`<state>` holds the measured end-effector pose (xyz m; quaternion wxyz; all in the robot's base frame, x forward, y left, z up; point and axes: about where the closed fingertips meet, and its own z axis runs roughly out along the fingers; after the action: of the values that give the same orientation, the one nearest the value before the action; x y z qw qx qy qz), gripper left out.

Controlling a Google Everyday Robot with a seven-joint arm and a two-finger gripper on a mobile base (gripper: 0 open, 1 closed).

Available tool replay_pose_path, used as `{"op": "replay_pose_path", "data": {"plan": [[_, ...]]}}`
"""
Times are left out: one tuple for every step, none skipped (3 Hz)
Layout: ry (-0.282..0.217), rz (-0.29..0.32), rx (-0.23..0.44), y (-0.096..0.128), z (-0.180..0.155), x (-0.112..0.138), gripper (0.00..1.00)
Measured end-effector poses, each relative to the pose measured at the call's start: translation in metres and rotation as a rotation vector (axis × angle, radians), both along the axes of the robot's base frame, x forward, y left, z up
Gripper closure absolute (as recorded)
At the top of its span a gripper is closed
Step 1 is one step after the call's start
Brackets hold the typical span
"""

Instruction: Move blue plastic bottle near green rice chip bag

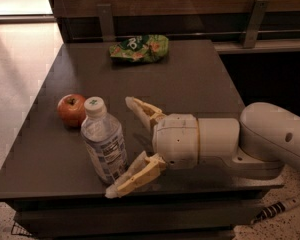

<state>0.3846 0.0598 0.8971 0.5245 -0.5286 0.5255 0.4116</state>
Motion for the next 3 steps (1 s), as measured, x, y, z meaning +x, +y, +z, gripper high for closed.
{"op": "replay_pose_path", "data": {"plan": [[-0.004, 0.039, 0.022, 0.0193, -0.0027, -0.0047, 0.16], [-0.007, 0.042, 0.020, 0.0207, -0.0019, -0.0057, 0.39], [-0.009, 0.046, 0.018, 0.0227, -0.0011, -0.0069, 0.63]]}}
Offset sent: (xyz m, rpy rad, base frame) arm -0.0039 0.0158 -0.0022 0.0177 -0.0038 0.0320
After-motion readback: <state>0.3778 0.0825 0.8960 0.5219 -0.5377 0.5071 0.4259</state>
